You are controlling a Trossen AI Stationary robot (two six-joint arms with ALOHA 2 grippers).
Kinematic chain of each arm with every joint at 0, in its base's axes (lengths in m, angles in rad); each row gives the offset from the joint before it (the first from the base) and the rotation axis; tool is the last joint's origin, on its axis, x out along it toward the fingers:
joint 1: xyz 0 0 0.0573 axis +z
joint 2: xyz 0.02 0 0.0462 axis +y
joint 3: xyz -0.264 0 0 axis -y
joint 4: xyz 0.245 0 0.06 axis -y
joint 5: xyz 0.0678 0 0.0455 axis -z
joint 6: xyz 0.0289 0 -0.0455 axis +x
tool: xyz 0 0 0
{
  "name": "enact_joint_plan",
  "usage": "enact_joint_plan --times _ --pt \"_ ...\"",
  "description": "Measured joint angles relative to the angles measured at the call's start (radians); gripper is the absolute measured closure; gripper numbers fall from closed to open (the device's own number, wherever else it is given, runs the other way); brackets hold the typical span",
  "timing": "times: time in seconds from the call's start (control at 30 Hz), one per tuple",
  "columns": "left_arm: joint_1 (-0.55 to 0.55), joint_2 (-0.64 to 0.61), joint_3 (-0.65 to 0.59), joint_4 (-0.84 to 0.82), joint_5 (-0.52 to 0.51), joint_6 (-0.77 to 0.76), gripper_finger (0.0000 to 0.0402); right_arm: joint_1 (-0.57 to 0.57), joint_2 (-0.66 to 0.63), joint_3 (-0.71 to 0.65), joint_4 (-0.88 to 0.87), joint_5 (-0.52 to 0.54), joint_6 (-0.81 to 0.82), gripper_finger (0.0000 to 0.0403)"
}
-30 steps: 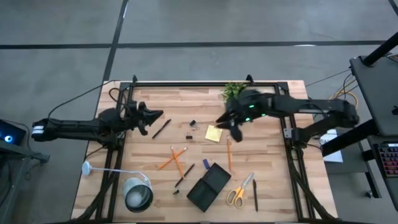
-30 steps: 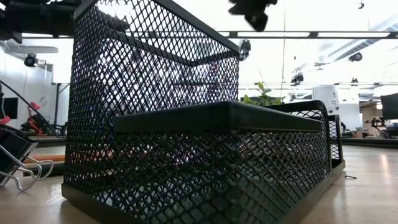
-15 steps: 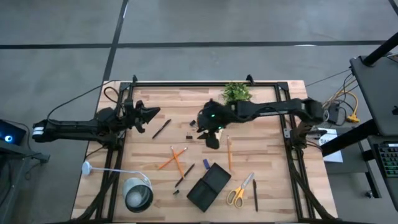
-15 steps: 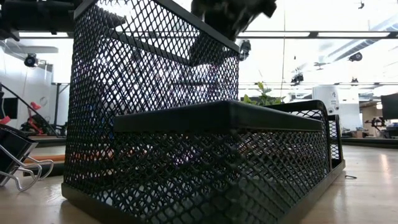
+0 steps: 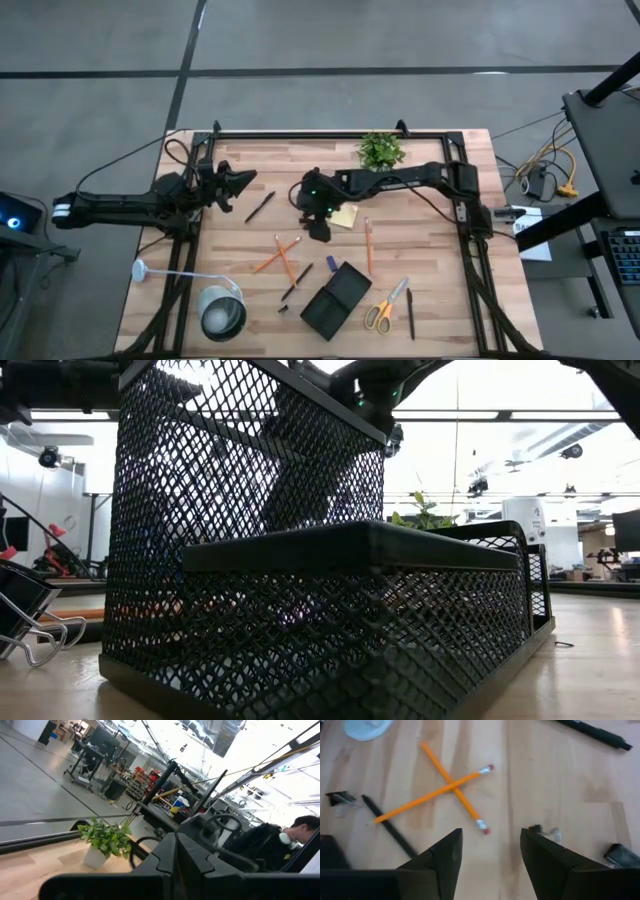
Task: Pick and place office supplies into organizer
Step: Put the middle binder clip into the desk organizer
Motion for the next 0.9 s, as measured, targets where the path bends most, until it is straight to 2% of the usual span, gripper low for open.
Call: enact_joint_plan --times 0.27,0.37,0.9 --pt "-0.001 0.000 0.000 0.023 0.001 0.001 0.0402 -0.066 0.015 0.006 0.002 0.003 0.006 0.0213" --pt "-0.001 0.001 0.000 0.022 0.001 0.001 0.0402 -0.081 0.015 0.006 0.005 -0.027 -0.004 0.0213" --pt "-0.001 0.011 0.000 0.025 0.001 0.003 0.0402 -0.097 0.057 -0.001 0.016 -0.080 -0.026 0.0213"
